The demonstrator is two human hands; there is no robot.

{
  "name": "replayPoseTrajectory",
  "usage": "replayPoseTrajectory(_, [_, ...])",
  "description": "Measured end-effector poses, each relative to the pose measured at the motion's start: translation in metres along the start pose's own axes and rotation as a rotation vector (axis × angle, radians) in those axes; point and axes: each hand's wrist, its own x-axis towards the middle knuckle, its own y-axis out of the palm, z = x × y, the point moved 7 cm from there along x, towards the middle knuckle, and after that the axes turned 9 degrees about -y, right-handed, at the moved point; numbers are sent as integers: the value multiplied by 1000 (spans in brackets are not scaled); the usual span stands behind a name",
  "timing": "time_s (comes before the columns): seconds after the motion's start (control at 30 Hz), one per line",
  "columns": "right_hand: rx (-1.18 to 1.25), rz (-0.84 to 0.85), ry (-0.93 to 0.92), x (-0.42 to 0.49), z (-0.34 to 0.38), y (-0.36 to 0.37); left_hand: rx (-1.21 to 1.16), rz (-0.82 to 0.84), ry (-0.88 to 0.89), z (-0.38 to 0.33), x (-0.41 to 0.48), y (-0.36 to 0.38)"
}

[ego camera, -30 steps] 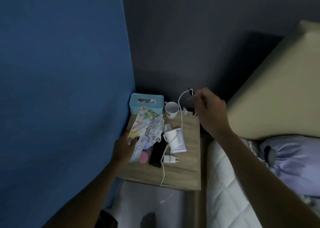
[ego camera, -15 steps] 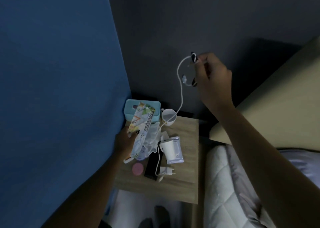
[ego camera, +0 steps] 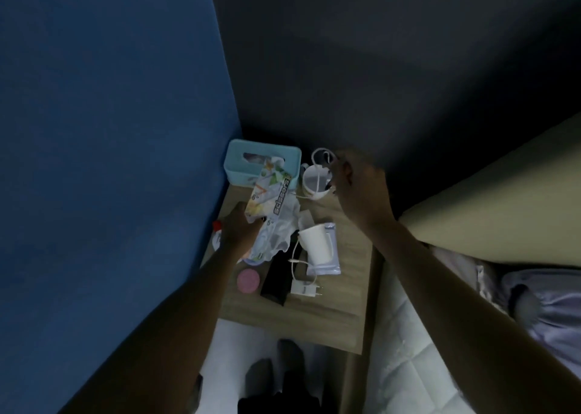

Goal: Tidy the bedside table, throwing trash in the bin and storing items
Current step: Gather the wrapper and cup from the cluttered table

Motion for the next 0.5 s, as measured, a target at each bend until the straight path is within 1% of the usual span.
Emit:
replayPoseTrajectory(0.13, [9,119,57,-22,-30,46,-20,32,-14,18,17,21])
replayPoseTrajectory(0.2, [-27,218,87,-36,-49,72,-4,71,-34,31,22,33])
replayPoseTrajectory(0.3, [-32,367,158,-56,-73,99,34,120,-7,44,23,45])
replayPoseTrajectory(0.43, [-2,431,184,-75,-85,110,15,123,74,55,24,48])
replayPoseTrajectory(0.5, [32,441,196,-78,-88,111,18,112,88,64,30,48])
